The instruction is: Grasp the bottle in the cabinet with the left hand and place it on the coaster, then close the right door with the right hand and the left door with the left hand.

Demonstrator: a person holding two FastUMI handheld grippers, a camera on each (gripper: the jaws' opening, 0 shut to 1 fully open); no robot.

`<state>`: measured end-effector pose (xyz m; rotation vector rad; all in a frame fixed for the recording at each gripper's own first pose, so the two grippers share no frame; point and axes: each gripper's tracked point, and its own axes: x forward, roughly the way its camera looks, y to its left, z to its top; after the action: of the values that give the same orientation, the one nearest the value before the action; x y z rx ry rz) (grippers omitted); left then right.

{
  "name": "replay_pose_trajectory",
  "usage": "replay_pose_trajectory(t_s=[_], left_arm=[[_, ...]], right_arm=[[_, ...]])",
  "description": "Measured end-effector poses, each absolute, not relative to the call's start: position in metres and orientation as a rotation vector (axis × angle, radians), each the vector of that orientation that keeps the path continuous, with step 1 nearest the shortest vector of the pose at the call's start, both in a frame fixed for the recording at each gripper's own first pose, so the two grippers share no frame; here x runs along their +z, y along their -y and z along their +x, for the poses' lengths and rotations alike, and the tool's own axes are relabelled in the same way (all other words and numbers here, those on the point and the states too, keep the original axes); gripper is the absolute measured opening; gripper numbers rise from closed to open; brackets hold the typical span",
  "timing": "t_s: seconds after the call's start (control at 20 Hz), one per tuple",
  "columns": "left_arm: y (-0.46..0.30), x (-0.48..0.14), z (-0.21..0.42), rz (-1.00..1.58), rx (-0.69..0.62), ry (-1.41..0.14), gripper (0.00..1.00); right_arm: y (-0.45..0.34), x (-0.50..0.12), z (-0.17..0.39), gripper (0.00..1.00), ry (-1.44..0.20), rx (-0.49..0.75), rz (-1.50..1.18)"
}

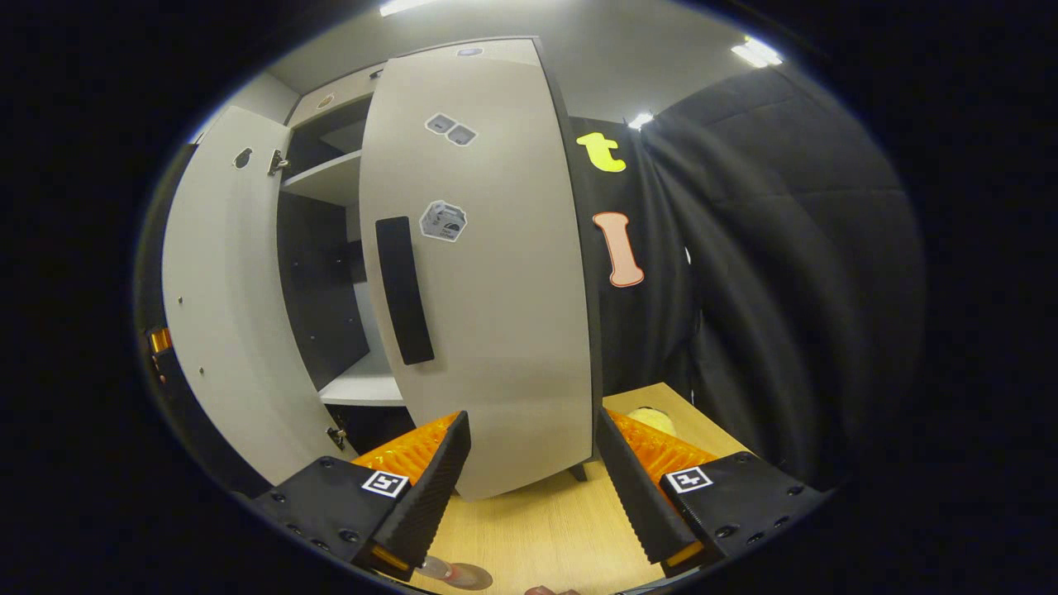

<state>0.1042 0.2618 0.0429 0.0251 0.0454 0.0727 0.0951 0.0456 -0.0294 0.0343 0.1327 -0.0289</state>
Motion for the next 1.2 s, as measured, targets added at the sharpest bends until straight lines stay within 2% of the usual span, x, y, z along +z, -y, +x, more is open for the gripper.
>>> replay_pose_trajectory(t_s=[0.05, 0.1, 0.25, 0.3, 0.35, 0.4, 0.45, 0.65, 0.85, 0.9, 0.95, 1.2], left_arm=[[-0.259, 0.044, 0.104, 0.039, 0.068, -0.044, 1.0], [-0.254, 0.046, 0.106, 0.059, 0.054, -0.043, 0.94], [-0.239, 0.045, 0.108, 0.086, 0.006, -0.06, 0.95], [-0.233, 0.044, 0.11, 0.072, -0.004, -0.062, 1.0], [-0.227, 0.042, 0.111, 0.069, -0.011, -0.069, 0.95], [-0.22, 0.038, 0.109, 0.077, -0.015, -0.076, 1.0], [-0.214, 0.038, 0.11, 0.079, -0.019, -0.078, 1.0], [-0.19, 0.036, 0.114, 0.075, -0.036, -0.086, 0.89], [-0.168, 0.038, 0.115, 0.118, -0.035, -0.086, 0.94], [-0.161, 0.038, 0.117, 0.128, -0.035, -0.085, 0.89], [-0.154, 0.037, 0.119, 0.132, -0.034, -0.088, 0.88], [-0.108, 0.036, 0.135, 0.161, -0.013, -0.06, 0.98]], right_arm=[[-0.041, -0.032, 0.094, 0.97, -0.135, -0.037, 0.034], [-0.038, -0.034, 0.094, 0.97, -0.138, -0.045, 0.035], [-0.036, -0.045, 0.096, 0.97, -0.161, -0.053, 0.059], [-0.037, -0.046, 0.098, 0.97, -0.165, -0.051, 0.07], [-0.038, -0.047, 0.098, 0.97, -0.164, -0.046, 0.081], [-0.038, -0.047, 0.098, 0.97, -0.162, -0.042, 0.087], [-0.037, -0.049, 0.098, 0.97, -0.159, -0.036, 0.087], [-0.035, -0.05, 0.096, 0.97, -0.145, -0.027, 0.057], [-0.022, -0.058, 0.09, 0.97, -0.148, -0.022, 0.067], [-0.017, -0.06, 0.088, 0.97, -0.151, -0.02, 0.07], [-0.012, -0.062, 0.087, 0.97, -0.154, -0.019, 0.071], [0.02, -0.064, 0.084, 0.97, -0.16, -0.019, 0.079]])
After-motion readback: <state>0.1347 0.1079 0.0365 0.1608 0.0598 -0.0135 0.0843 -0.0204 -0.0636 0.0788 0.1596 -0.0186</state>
